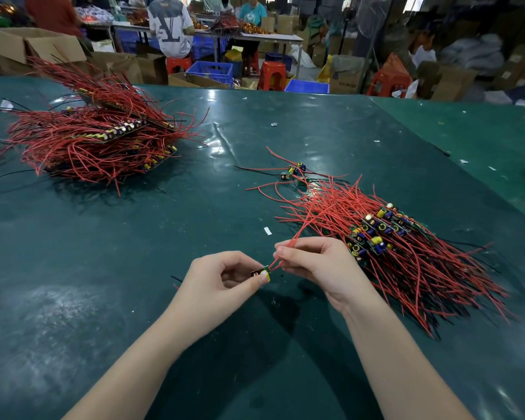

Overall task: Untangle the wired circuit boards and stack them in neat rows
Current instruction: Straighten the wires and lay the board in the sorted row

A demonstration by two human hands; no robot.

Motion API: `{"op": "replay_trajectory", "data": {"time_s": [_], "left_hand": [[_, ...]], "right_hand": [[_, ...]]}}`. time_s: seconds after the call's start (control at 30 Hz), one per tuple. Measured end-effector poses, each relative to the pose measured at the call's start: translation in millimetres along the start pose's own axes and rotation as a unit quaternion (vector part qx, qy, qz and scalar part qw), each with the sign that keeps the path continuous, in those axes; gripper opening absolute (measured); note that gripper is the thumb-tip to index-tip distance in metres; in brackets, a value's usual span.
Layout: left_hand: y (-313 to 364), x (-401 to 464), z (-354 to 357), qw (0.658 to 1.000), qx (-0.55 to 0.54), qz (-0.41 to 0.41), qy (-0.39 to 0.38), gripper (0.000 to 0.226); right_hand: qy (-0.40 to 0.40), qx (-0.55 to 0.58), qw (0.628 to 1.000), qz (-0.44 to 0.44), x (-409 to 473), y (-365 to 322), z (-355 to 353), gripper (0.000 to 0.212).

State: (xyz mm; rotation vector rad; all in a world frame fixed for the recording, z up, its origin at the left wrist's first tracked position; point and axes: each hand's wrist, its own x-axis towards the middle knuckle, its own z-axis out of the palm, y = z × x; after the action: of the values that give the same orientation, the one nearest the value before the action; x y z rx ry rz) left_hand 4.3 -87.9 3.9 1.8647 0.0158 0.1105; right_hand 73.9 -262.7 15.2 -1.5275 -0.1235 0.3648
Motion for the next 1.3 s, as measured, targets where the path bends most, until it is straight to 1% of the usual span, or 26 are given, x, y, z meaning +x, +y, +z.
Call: {"op": "replay_trajectory", "data": {"time_s": [0.17, 0.3, 0.43, 0.5, 0.57, 0.67, 0.73, 0.8, 0.87, 0.97, 1.03, 1.17, 1.23, 1.3], "left_hand": [[0.0, -0.5, 2.5, 1.000, 0.011, -0.010, -0.011, 0.006], [-0.6, 0.9, 0.1, 1.000, 0.010, -0.018, -0.012, 0.005], [-1.0, 1.5, -2.0, 0.999, 0.024, -0.015, -0.017, 0.005], [-1.5, 1.3, -1.9, 0.999, 0.030, -0.014, -0.020, 0.005], [-1.8, 1.3, -2.4, 0.999, 0.033, -0.015, -0.015, 0.004], [-1.5, 1.5, -4.2, 0.999, 0.033, -0.017, -0.006, 0.005], [-1.0, 1.4, -4.7, 0.999, 0.039, -0.018, -0.010, 0.005], [-1.3, 1.5, -5.2, 0.999, 0.049, -0.021, -0.011, 0.005], [-1.9, 2.3, -5.9, 0.998, 0.053, -0.026, -0.006, 0.006], [-2.5, 2.7, -5.8, 0.998, 0.056, -0.029, -0.009, 0.006], [-2.4, 2.4, -5.4, 0.998, 0.057, -0.029, -0.014, 0.006], [-3.2, 3.1, -7.1, 0.998, 0.061, -0.027, -0.012, 0.005], [-3.7, 3.5, -8.8, 0.998, 0.062, -0.028, -0.009, 0.006], [-3.4, 3.8, -10.3, 0.998, 0.055, -0.030, -0.013, 0.008]], "right_hand": [[-0.009, -0.006, 1.000, 0.011, 1.2, 1.0, -2.7, 0.009], [0.021, 0.037, 0.999, -0.004, 4.0, -0.6, -8.9, 0.011], [0.014, 0.000, 1.000, -0.019, 3.3, 0.2, -12.2, 0.017], [0.021, -0.009, 0.999, -0.023, 3.9, 1.5, -11.4, 0.015], [0.035, 0.016, 0.999, -0.019, 5.2, 0.8, -11.1, 0.012], [0.064, 0.052, 0.996, -0.024, 6.8, -1.3, -14.0, 0.012], [0.069, 0.020, 0.997, -0.042, 6.6, -0.7, -14.6, 0.015], [0.078, -0.038, 0.994, -0.060, 6.9, 1.6, -14.0, 0.017], [0.088, -0.064, 0.992, -0.066, 7.4, 2.7, -14.1, 0.016], [0.095, -0.017, 0.994, -0.054, 8.6, 1.1, -16.5, 0.013], [0.101, 0.019, 0.993, -0.050, 9.1, -0.2, -18.5, 0.015], [0.094, -0.005, 0.993, -0.067, 10.3, 1.9, -20.8, 0.027], [0.086, -0.019, 0.994, -0.066, 10.6, 1.8, -21.3, 0.026], [0.083, -0.003, 0.995, -0.059, 10.4, 0.6, -21.7, 0.025]]}}
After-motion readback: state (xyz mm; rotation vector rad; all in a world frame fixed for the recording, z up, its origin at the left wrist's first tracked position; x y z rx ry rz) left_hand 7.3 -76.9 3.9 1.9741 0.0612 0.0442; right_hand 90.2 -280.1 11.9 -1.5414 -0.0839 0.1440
